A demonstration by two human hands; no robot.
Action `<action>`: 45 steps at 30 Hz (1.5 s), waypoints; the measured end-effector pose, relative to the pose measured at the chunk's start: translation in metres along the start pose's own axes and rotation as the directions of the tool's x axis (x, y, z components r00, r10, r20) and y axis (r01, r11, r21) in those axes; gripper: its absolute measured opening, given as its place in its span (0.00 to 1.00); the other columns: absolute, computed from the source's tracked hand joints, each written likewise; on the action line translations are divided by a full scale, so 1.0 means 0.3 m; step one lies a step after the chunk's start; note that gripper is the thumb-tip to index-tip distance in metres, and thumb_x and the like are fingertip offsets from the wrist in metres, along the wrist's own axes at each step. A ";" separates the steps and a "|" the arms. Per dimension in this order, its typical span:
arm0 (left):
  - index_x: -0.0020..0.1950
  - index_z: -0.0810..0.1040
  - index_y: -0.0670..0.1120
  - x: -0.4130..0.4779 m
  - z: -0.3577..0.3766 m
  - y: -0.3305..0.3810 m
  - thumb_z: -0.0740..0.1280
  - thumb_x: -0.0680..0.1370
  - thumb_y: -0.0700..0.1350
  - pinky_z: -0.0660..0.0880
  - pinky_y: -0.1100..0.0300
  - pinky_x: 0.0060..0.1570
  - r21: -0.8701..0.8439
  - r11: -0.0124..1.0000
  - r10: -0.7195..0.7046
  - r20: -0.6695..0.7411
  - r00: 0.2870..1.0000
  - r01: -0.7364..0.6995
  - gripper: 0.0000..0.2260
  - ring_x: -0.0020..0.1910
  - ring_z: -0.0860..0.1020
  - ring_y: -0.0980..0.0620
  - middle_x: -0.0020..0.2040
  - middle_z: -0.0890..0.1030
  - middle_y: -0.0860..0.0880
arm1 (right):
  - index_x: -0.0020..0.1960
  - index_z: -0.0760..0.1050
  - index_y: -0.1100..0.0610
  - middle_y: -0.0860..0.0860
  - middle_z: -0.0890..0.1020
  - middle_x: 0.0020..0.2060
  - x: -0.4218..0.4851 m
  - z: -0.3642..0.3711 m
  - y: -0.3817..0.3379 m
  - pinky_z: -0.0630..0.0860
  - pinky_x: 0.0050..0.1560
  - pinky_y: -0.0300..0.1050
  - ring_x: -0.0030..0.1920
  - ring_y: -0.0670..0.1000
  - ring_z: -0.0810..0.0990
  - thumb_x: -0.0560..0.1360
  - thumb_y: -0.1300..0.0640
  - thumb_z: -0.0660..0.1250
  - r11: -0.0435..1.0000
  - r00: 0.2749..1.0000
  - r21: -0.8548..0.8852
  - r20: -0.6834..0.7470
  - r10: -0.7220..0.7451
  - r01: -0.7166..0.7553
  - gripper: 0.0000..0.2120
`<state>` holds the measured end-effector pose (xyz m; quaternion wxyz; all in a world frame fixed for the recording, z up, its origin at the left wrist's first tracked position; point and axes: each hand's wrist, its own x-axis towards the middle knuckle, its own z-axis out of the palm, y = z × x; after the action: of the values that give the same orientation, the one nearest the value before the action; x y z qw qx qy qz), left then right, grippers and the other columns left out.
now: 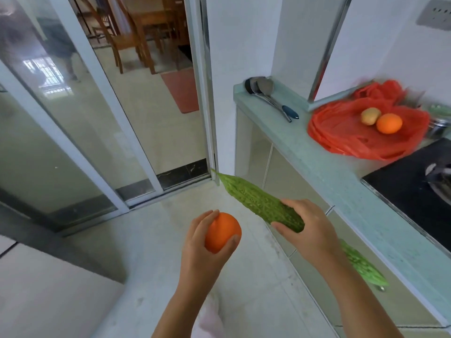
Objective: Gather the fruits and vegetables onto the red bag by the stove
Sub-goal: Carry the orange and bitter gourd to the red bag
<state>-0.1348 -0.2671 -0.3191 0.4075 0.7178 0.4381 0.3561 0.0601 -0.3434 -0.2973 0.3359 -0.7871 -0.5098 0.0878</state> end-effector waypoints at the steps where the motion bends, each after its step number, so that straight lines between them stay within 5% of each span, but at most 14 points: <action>1: 0.56 0.67 0.64 0.067 -0.005 -0.017 0.75 0.68 0.45 0.68 0.72 0.46 -0.016 1.000 -0.005 0.007 1.000 0.005 0.25 0.55 0.67 0.72 0.57 0.68 0.65 | 0.59 0.75 0.54 0.50 0.78 0.48 0.057 0.016 -0.002 0.72 0.47 0.44 0.49 0.51 0.75 0.67 0.52 0.73 1.000 1.000 -0.006 -0.008 0.018 -0.018 0.22; 10: 0.58 0.69 0.60 0.646 -0.008 -0.088 0.75 0.68 0.50 0.67 0.71 0.47 -0.106 0.994 0.025 0.111 0.993 -0.014 0.23 0.53 0.68 0.71 0.55 0.69 0.65 | 0.62 0.72 0.49 0.43 0.73 0.50 0.553 0.125 -0.067 0.62 0.48 0.36 0.50 0.43 0.68 0.69 0.48 0.70 0.988 0.990 -0.085 -0.059 0.125 -0.130 0.23; 17: 0.56 0.68 0.62 0.882 0.107 -0.106 0.70 0.63 0.57 0.68 0.69 0.48 -0.144 0.989 0.077 0.244 0.967 -0.042 0.23 0.54 0.68 0.72 0.56 0.70 0.64 | 0.60 0.74 0.52 0.49 0.78 0.51 0.707 0.121 0.004 0.62 0.46 0.35 0.53 0.49 0.73 0.68 0.51 0.73 0.966 0.963 -0.101 -0.156 0.219 -0.236 0.22; 23: 0.57 0.70 0.60 1.066 0.297 -0.072 0.67 0.62 0.62 0.64 0.79 0.47 -0.165 0.981 0.159 0.347 0.924 -0.107 0.24 0.55 0.68 0.71 0.57 0.72 0.61 | 0.59 0.75 0.55 0.51 0.79 0.51 0.819 0.053 0.156 0.66 0.49 0.39 0.54 0.52 0.74 0.67 0.54 0.74 0.936 0.912 -0.073 -0.263 0.314 -0.343 0.22; 32: 0.55 0.69 0.65 1.351 0.715 0.121 0.66 0.62 0.61 0.65 0.77 0.49 -0.192 0.959 0.282 0.532 0.799 -0.210 0.22 0.57 0.68 0.68 0.58 0.71 0.62 | 0.55 0.77 0.59 0.55 0.80 0.47 1.006 -0.143 0.497 0.65 0.47 0.36 0.49 0.56 0.77 0.63 0.58 0.77 0.881 0.806 -0.015 -0.410 0.426 -0.474 0.22; 37: 0.57 0.68 0.65 1.473 0.950 0.248 0.67 0.64 0.60 0.66 0.76 0.52 -0.260 0.917 0.400 0.574 0.714 -0.304 0.22 0.58 0.69 0.66 0.59 0.70 0.62 | 0.58 0.76 0.55 0.52 0.79 0.49 1.103 -0.255 0.668 0.70 0.48 0.44 0.51 0.54 0.75 0.65 0.54 0.75 0.828 0.730 -0.006 -0.475 0.491 -0.561 0.23; 45: 0.59 0.69 0.63 1.590 1.183 0.270 0.69 0.65 0.59 0.68 0.73 0.51 -0.308 0.913 0.408 0.651 0.640 -0.269 0.23 0.59 0.68 0.66 0.61 0.70 0.62 | 0.60 0.74 0.53 0.51 0.77 0.49 1.210 -0.310 0.860 0.71 0.47 0.47 0.52 0.53 0.73 0.68 0.50 0.72 0.733 0.650 -0.010 -0.471 0.596 -0.680 0.22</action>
<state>0.3737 0.0514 -0.3200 0.5328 0.8270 0.0720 0.1644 0.4653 -0.1369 -0.3122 0.3132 -0.9423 -0.1155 -0.0261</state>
